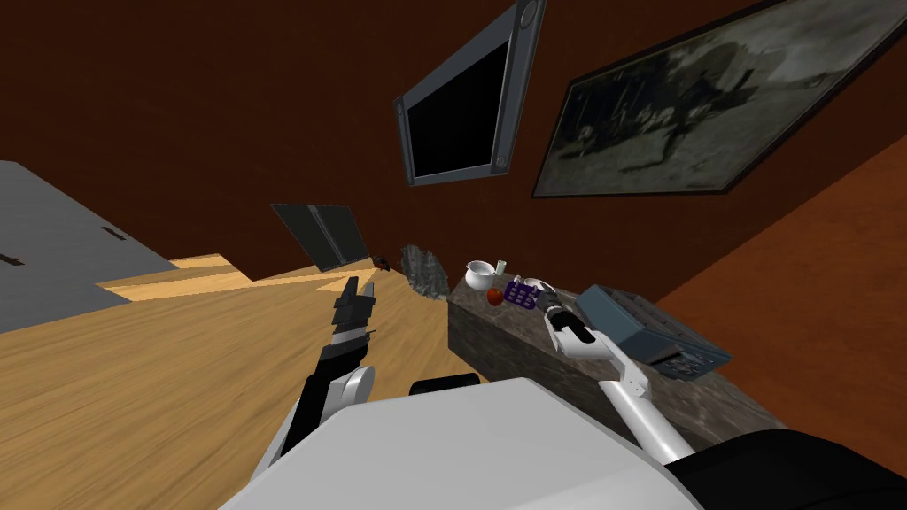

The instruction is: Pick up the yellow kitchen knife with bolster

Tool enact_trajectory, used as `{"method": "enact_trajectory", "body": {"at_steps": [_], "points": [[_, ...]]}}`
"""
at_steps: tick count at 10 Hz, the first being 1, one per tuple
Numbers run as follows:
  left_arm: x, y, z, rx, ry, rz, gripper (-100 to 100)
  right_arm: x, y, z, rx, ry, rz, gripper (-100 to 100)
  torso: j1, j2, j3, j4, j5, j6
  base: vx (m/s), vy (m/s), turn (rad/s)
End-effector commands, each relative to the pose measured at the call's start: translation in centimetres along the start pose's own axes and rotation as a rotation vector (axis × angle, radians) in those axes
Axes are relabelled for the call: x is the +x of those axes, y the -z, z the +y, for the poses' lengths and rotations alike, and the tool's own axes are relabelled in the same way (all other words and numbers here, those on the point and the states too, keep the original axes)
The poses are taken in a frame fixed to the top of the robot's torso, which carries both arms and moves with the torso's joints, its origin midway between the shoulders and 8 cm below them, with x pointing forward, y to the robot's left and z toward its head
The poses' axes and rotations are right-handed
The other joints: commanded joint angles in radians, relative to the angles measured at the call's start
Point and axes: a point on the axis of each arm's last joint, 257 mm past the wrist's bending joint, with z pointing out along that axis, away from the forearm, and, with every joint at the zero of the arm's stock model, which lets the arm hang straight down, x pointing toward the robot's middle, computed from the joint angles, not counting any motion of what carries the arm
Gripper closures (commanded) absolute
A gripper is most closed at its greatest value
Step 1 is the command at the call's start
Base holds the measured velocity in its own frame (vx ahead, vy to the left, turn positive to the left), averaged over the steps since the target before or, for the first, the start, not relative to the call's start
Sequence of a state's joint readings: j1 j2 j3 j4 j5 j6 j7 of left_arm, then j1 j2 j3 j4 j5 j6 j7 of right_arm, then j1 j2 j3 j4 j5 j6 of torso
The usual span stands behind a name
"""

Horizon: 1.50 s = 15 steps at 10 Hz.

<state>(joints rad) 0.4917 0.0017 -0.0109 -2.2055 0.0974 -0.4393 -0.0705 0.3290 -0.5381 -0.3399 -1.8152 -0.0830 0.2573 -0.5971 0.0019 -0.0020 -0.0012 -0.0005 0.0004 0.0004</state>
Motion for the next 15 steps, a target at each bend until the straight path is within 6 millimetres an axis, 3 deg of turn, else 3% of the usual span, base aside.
{"method": "enact_trajectory", "body": {"at_steps": [1, 2, 3, 4, 6, 7, 8, 9, 10, 12, 13, 15], "points": [[0.0, 0.0, 0.0, 0.000, 0.000, 0.000, 0, -1.5, 0.1, -0.4, 0.033, -0.007, -0.030, -100, 0.000, 0.000, 0.000, 0.000, 0.000, 0.000, 0.011, 0.017, -0.019], [0.0, 0.0, 0.0, 0.000, 0.000, 0.000, 0, -4.6, -0.5, -0.6, 0.058, -0.055, -0.088, -100, -0.001, 0.001, 0.001, 0.000, 0.000, 0.000, 0.023, 0.038, 0.138], [0.0, 0.0, 0.0, 0.000, 0.000, 0.000, 0, -5.1, -0.4, -1.3, 0.086, -0.057, -0.108, -100, 0.000, 0.001, 0.001, 0.000, 0.000, -0.001, 0.025, 0.032, 0.088], [0.0, 0.0, 0.0, 0.000, 0.000, 0.000, 0, -7.2, -0.7, -0.5, 0.094, -0.105, -0.152, -100, 0.000, 0.001, 0.000, 0.000, 0.000, 0.000, 0.030, 0.040, 0.142], [0.0, 0.0, 0.0, 0.000, 0.000, 0.000, 0, -9.0, -0.4, -2.7, 0.157, -0.116, -0.207, -100, -0.001, 0.000, 0.000, 0.000, 0.000, 0.000, 0.018, 0.023, 0.020], [0.0, 0.0, 0.0, 0.000, 0.000, 0.000, 0, -11.2, -0.6, -2.1, 0.165, -0.177, -0.257, -100, -0.002, 0.001, 0.000, 0.000, 0.000, 0.000, 0.019, 0.027, 0.107], [0.0, 0.0, 0.0, 0.000, 0.000, 0.000, 0, -12.4, -0.2, -3.6, 0.203, -0.181, -0.292, -100, -0.003, 0.000, 0.000, 0.000, 0.000, 0.000, 0.022, 0.024, 0.095], [0.0, 0.0, 0.0, 0.000, 0.000, 0.000, 0, -12.6, -0.1, -3.8, 0.213, -0.181, -0.299, -100, -0.004, -0.001, -0.001, 0.000, -0.001, 0.000, 0.016, 0.009, 0.019], [0.0, 0.0, 0.0, 0.000, 0.000, 0.000, 0, -15.5, 0.1, -4.0, 0.229, -0.251, -0.365, -100, -0.005, -0.001, -0.001, 0.000, -0.001, 0.000, 0.024, 0.030, 0.132], [0.0, 0.0, 0.0, 0.000, 0.000, 0.000, 0, -15.9, 0.5, -4.8, 0.261, -0.254, -0.391, -100, -0.007, -0.004, -0.002, -0.001, -0.002, -0.001, 0.020, 0.014, 0.039], [0.0, 0.0, 0.0, 0.000, 0.000, 0.000, 0, -18.6, 0.8, -4.9, 0.270, -0.329, -0.454, -100, -0.008, -0.003, -0.002, -0.001, -0.002, 0.000, 0.032, 0.019, 0.127], [0.0, 0.0, 0.0, 0.000, 0.000, 0.000, 0, -19.1, 1.5, -6.0, 0.312, -0.333, -0.488, -100, -0.008, -0.004, -0.003, -0.001, -0.002, -0.001, 0.019, 0.010, 0.045]]}}
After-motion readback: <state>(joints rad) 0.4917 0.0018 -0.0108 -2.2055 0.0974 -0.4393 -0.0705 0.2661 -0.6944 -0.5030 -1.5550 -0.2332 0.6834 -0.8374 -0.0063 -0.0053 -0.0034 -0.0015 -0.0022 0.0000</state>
